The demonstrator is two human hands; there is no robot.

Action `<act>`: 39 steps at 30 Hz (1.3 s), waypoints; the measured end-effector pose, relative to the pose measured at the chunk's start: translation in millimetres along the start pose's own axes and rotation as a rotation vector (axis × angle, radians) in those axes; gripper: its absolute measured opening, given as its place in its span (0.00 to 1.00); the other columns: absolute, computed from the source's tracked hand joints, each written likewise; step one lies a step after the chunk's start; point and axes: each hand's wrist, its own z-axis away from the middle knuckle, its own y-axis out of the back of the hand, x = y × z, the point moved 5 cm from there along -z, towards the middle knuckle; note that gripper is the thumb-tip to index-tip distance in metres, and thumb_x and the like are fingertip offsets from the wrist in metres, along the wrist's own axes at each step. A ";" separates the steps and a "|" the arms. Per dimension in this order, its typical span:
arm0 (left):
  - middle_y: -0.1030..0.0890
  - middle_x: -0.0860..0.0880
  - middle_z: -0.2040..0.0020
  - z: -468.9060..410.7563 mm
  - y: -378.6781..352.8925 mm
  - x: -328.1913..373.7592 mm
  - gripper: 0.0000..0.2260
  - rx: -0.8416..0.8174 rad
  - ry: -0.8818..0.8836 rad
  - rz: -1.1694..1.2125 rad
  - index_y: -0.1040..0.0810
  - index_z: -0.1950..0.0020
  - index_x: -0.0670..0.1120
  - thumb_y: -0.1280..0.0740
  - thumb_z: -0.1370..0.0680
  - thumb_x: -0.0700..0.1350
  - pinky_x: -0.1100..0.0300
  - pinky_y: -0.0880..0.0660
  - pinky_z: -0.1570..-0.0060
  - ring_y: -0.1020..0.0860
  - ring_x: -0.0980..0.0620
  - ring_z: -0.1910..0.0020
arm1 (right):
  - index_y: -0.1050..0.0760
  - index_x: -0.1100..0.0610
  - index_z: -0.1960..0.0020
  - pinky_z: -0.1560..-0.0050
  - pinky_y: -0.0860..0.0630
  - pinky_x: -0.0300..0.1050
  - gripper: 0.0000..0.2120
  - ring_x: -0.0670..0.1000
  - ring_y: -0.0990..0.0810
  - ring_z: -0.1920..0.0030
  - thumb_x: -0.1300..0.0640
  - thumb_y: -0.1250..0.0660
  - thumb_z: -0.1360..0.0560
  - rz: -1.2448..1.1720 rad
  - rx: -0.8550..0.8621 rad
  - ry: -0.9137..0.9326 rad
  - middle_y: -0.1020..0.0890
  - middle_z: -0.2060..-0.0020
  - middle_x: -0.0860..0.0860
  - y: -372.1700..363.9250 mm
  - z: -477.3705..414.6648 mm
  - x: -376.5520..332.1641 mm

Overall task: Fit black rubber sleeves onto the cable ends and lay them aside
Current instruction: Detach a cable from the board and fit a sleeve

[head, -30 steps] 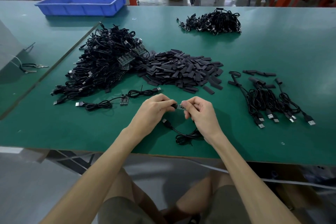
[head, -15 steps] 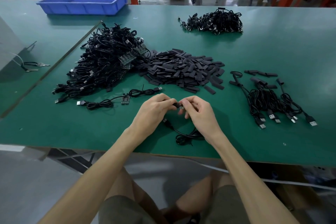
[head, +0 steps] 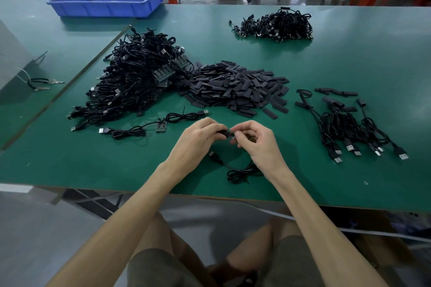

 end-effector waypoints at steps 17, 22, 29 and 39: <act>0.18 0.46 0.51 1.6 3.5 9.4 0.08 0.018 -0.045 -0.063 0.16 0.43 0.40 0.30 0.20 0.40 0.50 0.22 0.52 0.21 0.47 0.53 | 0.18 0.55 0.46 0.56 0.22 0.36 0.06 0.42 0.17 0.60 0.61 0.33 0.18 -0.004 -0.001 -0.016 0.14 0.62 0.48 -2.2 0.8 -2.0; 0.17 0.45 0.52 1.6 4.1 8.5 0.08 0.019 -0.074 -0.055 0.14 0.44 0.39 0.27 0.22 0.37 0.51 0.21 0.55 0.20 0.47 0.55 | 0.18 0.54 0.47 0.53 0.20 0.39 0.06 0.47 0.16 0.58 0.62 0.31 0.20 -0.008 -0.018 0.007 0.14 0.60 0.52 -2.1 -0.7 -2.2; 0.17 0.46 0.53 1.8 8.1 8.9 0.09 0.078 -0.095 0.021 0.13 0.45 0.41 0.25 0.24 0.36 0.57 0.22 0.56 0.20 0.49 0.58 | 0.17 0.52 0.47 0.53 0.21 0.40 0.08 0.49 0.16 0.57 0.64 0.31 0.20 -0.071 -0.032 0.018 0.15 0.60 0.52 -1.5 -2.2 -2.8; 0.17 0.46 0.51 3.9 4.1 7.6 0.10 0.092 -0.130 0.022 0.14 0.42 0.41 0.26 0.23 0.39 0.53 0.22 0.52 0.19 0.47 0.55 | 0.17 0.52 0.46 0.55 0.22 0.38 0.08 0.47 0.18 0.59 0.63 0.31 0.20 -0.105 -0.036 -0.003 0.15 0.62 0.50 -0.6 -2.3 1.1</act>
